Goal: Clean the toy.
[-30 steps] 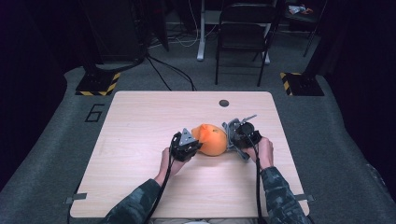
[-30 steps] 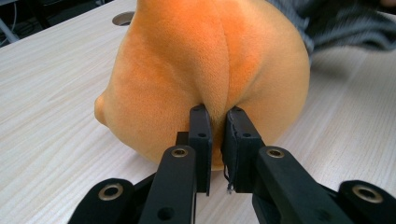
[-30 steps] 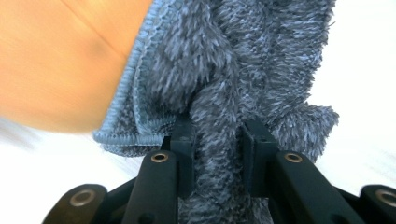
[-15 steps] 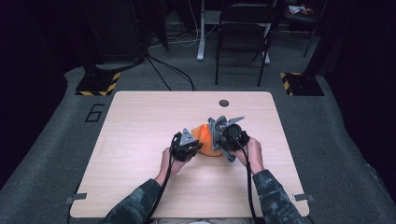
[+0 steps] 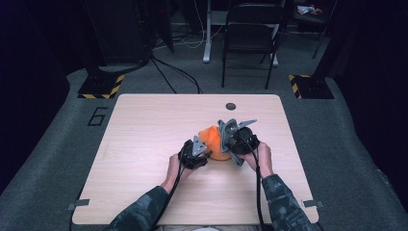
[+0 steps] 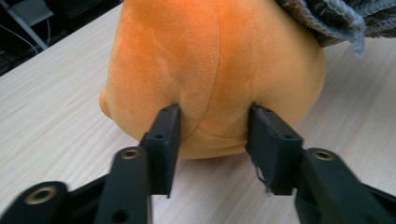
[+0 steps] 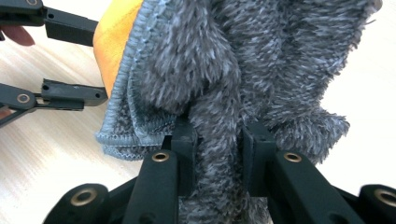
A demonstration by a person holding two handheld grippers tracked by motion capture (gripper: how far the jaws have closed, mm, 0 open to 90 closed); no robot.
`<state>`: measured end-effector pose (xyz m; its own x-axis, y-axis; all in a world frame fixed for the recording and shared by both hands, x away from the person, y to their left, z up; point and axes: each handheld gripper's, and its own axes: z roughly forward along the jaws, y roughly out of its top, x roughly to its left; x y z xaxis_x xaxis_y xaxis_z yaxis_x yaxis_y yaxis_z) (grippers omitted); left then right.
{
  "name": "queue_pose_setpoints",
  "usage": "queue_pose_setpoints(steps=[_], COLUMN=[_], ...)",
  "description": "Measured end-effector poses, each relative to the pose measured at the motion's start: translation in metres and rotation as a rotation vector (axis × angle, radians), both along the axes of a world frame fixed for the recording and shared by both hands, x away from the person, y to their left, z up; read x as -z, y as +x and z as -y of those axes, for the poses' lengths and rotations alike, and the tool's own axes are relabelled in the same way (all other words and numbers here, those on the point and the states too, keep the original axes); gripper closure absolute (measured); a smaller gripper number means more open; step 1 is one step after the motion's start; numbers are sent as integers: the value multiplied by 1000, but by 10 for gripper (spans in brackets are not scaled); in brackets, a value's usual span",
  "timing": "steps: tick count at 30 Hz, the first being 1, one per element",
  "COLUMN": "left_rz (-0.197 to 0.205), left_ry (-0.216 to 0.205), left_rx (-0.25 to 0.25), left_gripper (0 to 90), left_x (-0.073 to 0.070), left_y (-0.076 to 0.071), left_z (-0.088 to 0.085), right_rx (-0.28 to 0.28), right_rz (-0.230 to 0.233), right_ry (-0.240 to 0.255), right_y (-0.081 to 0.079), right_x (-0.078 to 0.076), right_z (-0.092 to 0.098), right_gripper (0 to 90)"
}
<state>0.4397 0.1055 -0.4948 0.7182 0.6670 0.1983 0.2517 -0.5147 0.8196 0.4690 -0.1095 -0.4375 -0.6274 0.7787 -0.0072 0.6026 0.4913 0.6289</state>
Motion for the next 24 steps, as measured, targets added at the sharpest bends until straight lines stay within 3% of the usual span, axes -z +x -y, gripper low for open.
queue_pose_setpoints(steps=[5, 8, 11, 15, 16, 21, 23, 24], left_rz=[9, 6, -16, -69, -69, -157, -162, -199], left_ry=[-4, -10, -50, -133, -133, -239, -251, -264], left_rx=[-18, -19, -5, 22, 22, 64, 64, 65], left_gripper=[775, 815, 829, 840, 842, 845, 845, 845], left_x=[1, 0, -4, -12, -12, -25, -26, -26], left_y=[0, 0, 1, 3, 3, 0, 0, 0], left_z=[1, -1, -5, -11, -11, -18, -19, -22], right_rx=[3, -2, 0, 1, 1, 14, 16, 18], right_rz=[9, 10, 16, 18, 18, 16, 22, 21], right_ry=[2, 2, 3, 0, 0, -17, -17, -9], right_y=[0, -1, -1, -3, -3, -5, -5, -4], right_x=[0, -1, -5, -13, -13, -23, -24, -27], right_z=[0, 0, 0, 2, 2, 4, 5, 5], right_gripper=[706, 705, 706, 707, 707, 707, 707, 707])
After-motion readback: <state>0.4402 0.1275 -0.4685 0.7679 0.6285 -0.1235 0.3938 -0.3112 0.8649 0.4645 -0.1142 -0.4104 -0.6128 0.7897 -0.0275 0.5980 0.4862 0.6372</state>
